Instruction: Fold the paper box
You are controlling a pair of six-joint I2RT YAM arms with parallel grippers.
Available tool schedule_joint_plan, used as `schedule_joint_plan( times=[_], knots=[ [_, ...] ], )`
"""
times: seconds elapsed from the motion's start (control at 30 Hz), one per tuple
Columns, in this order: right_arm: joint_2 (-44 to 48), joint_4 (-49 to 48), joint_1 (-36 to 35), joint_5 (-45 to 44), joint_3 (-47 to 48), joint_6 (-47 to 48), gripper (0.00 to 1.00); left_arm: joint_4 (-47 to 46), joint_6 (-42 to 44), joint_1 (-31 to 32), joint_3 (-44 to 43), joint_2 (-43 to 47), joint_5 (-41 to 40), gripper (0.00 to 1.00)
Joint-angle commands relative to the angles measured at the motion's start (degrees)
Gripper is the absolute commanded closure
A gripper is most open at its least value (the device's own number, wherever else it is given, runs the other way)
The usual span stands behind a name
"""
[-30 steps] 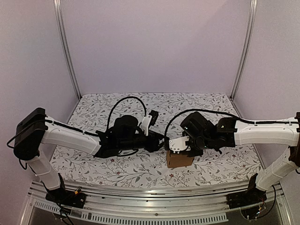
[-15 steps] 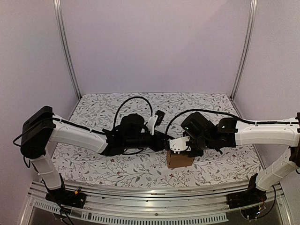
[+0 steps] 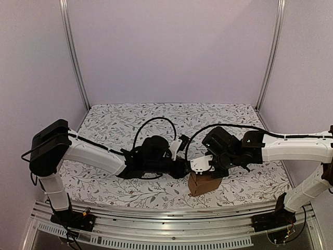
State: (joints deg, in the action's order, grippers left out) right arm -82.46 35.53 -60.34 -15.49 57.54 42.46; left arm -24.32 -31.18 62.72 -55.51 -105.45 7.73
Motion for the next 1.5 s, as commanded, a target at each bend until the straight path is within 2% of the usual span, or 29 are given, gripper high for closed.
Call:
schedule_joint_plan(
  times=[0.0, 0.3, 0.6, 0.8, 1.03, 1.47],
  knots=[
    [1.4, 2.1, -0.3, 1.7, -1.5, -1.6, 0.88, 0.8, 0.6, 1.2, -0.4, -0.6, -0.3, 0.65],
    [3.5, 2.5, -0.3, 2.3, -1.5, -1.3, 0.85, -2.2, 4.3, 1.1, 3.0, 5.9, -3.7, 0.65],
    [5.0, 2.6, -0.3, 2.7, -1.7, -1.5, 0.81, -7.3, 5.5, 1.3, 4.0, 6.9, 1.7, 0.62],
    [5.1, 2.6, -0.2, 3.3, -1.8, -1.5, 0.81, -5.7, 7.2, 2.0, 1.2, 4.7, 5.5, 0.62],
    [5.3, 2.5, -0.2, 3.5, -1.8, -1.5, 0.81, -3.6, 8.5, 2.8, 0.0, 3.5, 5.3, 0.67],
    [7.0, 3.5, -0.1, 4.5, -1.9, -1.8, 0.81, 0.0, 11.2, 4.8, -1.9, 1.4, 5.0, 0.69]
  ],
)
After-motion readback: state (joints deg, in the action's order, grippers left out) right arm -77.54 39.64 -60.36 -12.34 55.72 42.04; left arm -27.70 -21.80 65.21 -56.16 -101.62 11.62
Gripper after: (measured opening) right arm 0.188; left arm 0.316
